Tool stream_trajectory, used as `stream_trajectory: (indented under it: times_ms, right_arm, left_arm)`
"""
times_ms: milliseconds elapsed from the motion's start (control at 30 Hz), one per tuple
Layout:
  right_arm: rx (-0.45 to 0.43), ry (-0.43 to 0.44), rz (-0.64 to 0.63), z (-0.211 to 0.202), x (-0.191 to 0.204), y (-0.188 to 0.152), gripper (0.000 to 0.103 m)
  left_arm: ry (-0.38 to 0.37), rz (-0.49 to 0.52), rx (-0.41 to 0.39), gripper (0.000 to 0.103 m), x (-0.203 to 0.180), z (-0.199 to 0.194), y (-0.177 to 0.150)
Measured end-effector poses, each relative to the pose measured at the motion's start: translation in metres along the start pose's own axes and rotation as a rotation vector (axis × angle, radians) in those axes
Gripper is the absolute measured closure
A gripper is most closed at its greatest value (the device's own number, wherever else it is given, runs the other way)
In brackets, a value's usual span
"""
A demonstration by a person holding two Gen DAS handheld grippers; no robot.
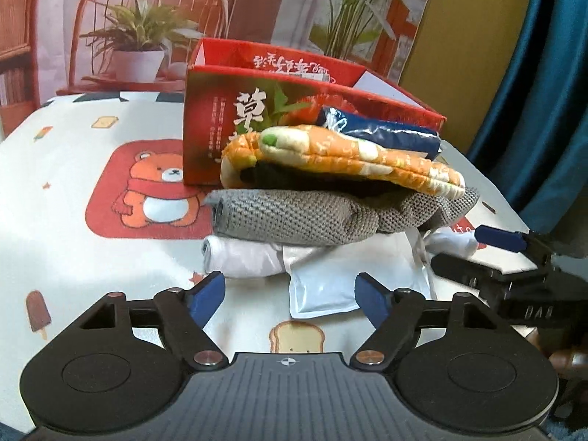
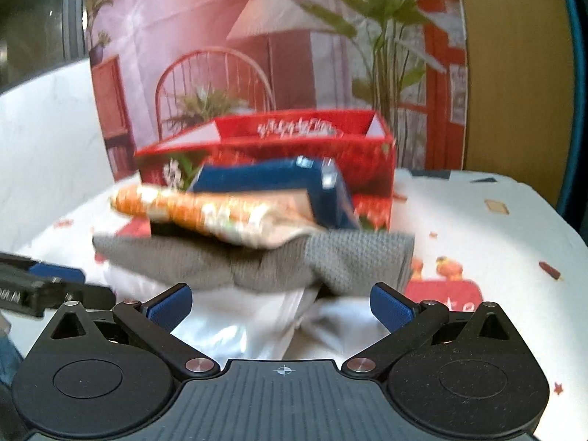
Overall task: Organize soft objects
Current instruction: 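Move the left tool back to the pile of soft items beside the box, then lower the left tool and close it on the clear bag with green cable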
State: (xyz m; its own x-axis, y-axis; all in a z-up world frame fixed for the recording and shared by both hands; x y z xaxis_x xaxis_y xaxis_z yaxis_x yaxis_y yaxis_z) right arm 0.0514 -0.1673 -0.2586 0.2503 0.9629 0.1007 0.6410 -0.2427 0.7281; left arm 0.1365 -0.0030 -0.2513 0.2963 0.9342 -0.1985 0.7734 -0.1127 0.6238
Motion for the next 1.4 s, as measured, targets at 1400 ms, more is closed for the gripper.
stream_trajectory:
  times_ms: [1400]
  right_arm:
    - [0.039,0.035,-0.145,0.028,0.023,0.001,0.027]
  left_arm:
    - [-0.018,-0.002,-0.008,0.026,0.002,0.007,-0.002]
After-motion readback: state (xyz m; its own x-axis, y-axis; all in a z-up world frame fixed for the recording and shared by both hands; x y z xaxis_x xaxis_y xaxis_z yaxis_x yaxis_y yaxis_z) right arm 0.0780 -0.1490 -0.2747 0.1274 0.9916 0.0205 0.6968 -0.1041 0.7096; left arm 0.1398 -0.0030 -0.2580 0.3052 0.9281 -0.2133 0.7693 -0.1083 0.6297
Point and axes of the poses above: each gripper's, at about its wrist camera, not at the fingertips, and z roughly the way its jaws point, x to its left, y to its top, the point moved 4 cm from there along z, roughly the way its jaws point, and after that the axes turned 9 degrees about x, right-handed, at the moved point
